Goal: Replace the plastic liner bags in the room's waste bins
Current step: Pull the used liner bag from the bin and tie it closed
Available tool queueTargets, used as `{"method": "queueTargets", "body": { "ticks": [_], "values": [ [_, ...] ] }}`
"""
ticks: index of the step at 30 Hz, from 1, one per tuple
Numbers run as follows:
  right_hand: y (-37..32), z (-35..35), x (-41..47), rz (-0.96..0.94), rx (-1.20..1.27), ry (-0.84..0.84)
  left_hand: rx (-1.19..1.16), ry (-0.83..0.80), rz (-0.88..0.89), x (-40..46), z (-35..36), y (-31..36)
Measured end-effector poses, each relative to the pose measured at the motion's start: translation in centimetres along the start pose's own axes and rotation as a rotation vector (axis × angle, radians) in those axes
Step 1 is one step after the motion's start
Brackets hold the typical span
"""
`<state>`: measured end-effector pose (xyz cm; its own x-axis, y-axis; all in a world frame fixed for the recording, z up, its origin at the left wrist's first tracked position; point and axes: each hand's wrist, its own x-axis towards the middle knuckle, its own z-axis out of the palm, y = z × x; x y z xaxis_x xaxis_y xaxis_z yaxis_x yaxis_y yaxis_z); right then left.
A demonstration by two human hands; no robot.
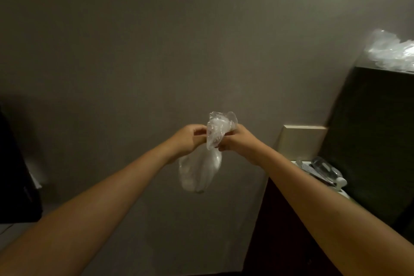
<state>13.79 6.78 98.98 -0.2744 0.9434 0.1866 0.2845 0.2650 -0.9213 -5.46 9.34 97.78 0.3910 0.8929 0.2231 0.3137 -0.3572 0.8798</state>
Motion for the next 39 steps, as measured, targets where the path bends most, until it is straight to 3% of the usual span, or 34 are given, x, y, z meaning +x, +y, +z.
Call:
{"method": "queueTargets", "body": {
  "ticks": [5,10,16,24,29,33,39],
  "values": [
    [-0.6,0.0,-0.4,-0.001,-0.019,-0.016,-0.047,-0.12,-0.018,0.3,-0.1,-0.9],
    [-1.0,0.1,-0.3,-0.064,-0.053,-0.076,-0.301,-0.045,-0.164,0.0,0.3,-0.5],
    [-2.1,0.1,-0.5,-0.036,-0.004,-0.06,-0.27,-0.116,-0.117,-0.6,0.0,-0.3],
    [-2.1,0.9,0.1,0.052,0.201,0.028,-0.475,-0.119,-0.103,-0.6,0.1,-0.1],
    [-3.0,0.6,0.1,0.017,0.136,0.041,-0.602,-0.107,-0.05,-0.9,0.9,1.4],
    [-3.6,-0.1,-0.2,-0.012,0.052,-0.042,-0.523,-0.002,-0.015,-0.6,0.4,1.3],
    [-4.0,-0.2,-0.2,-0.09,-0.04,0.107,-0.432,0.084,0.017,-0.5,0.4,1.6]
  ]
}}
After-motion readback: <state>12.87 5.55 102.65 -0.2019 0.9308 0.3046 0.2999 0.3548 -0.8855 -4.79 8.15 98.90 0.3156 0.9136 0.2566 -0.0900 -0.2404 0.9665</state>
